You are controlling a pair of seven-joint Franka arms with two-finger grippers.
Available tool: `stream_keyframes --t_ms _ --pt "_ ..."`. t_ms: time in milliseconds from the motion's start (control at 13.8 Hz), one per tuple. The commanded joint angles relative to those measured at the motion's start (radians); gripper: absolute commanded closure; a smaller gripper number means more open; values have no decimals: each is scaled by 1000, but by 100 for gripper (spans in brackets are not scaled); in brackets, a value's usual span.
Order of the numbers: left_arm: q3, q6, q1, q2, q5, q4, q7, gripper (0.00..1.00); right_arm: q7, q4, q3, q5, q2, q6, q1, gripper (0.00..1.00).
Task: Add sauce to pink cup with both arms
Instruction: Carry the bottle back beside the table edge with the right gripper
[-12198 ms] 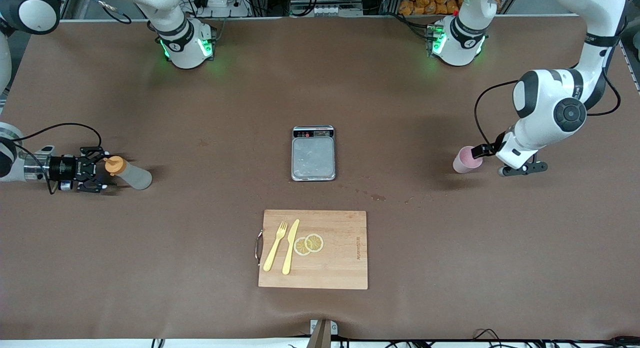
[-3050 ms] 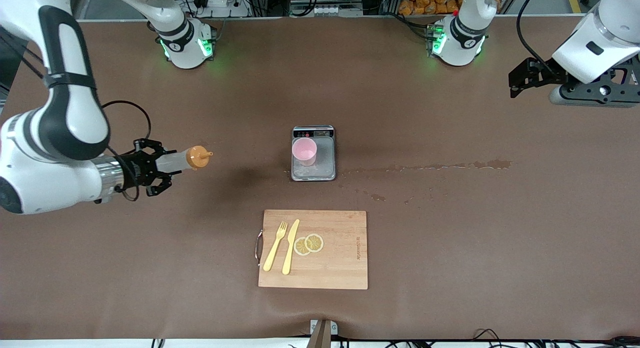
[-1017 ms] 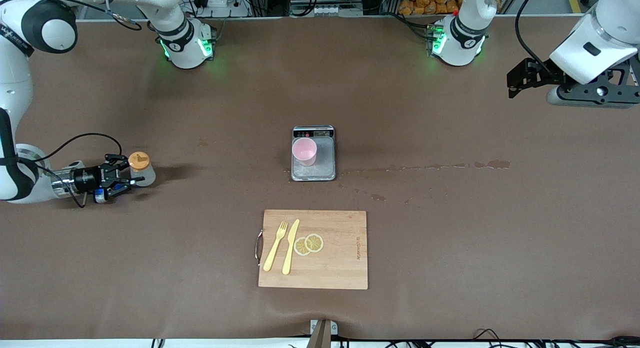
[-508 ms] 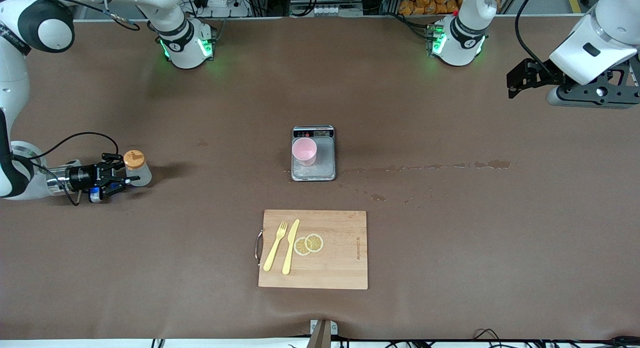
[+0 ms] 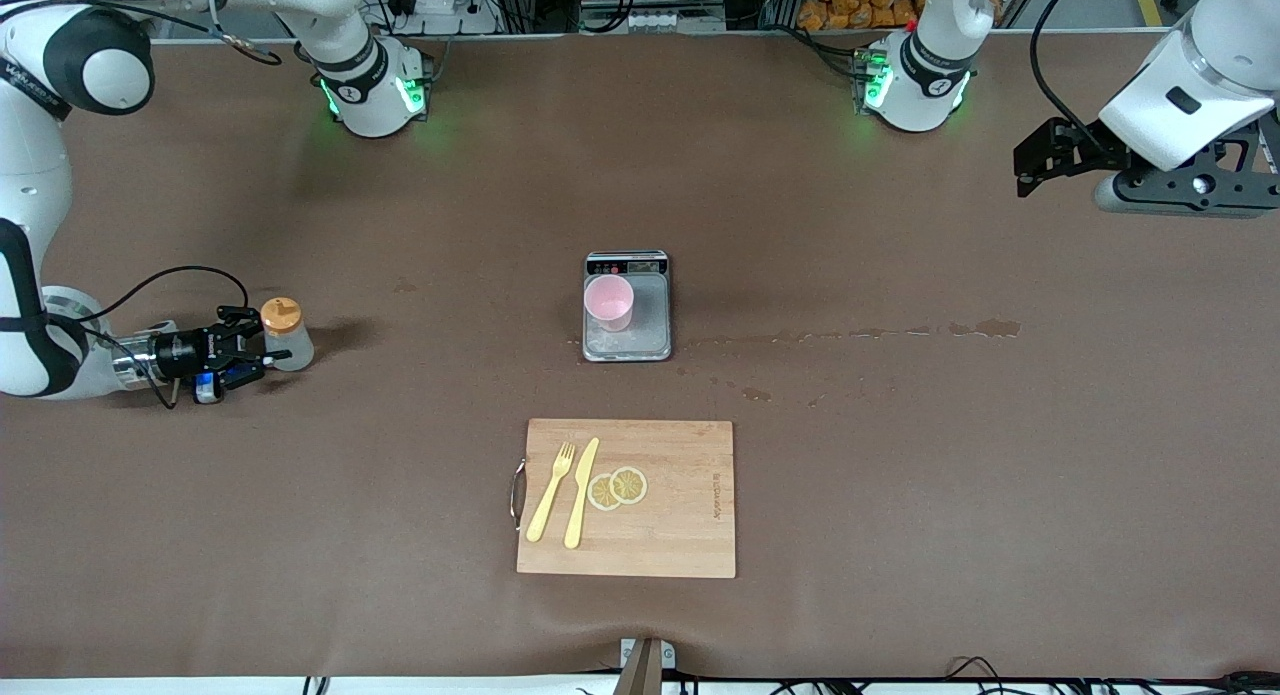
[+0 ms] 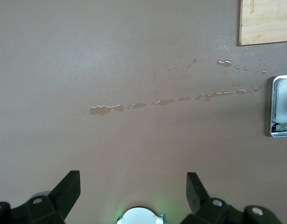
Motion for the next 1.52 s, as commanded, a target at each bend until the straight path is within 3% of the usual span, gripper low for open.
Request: stream_keyframes --t_ms 0,726,799,944,1017,1162,1452 --pt "-1 -4 3 5 -10 14 -14 0 -3 21 17 -26 9 -6 -16 39" --pt "11 -4 13 5 -14 17 6 0 -16 50 14 -63 12 60 -16 38" --pt "11 -4 12 6 -16 17 4 0 -12 61 14 -70 9 60 -13 31" --pt "11 -4 10 14 -17 17 4 0 3 95 14 -102 7 57 -5 5" --pt "11 -4 12 14 -17 17 4 0 26 112 16 -113 -2 55 -1 0" --pt "11 -4 12 14 -17 17 4 0 37 170 26 -182 -23 41 6 0" --pt "11 -4 10 15 -17 17 4 0 35 305 26 -223 -40 -49 35 0"
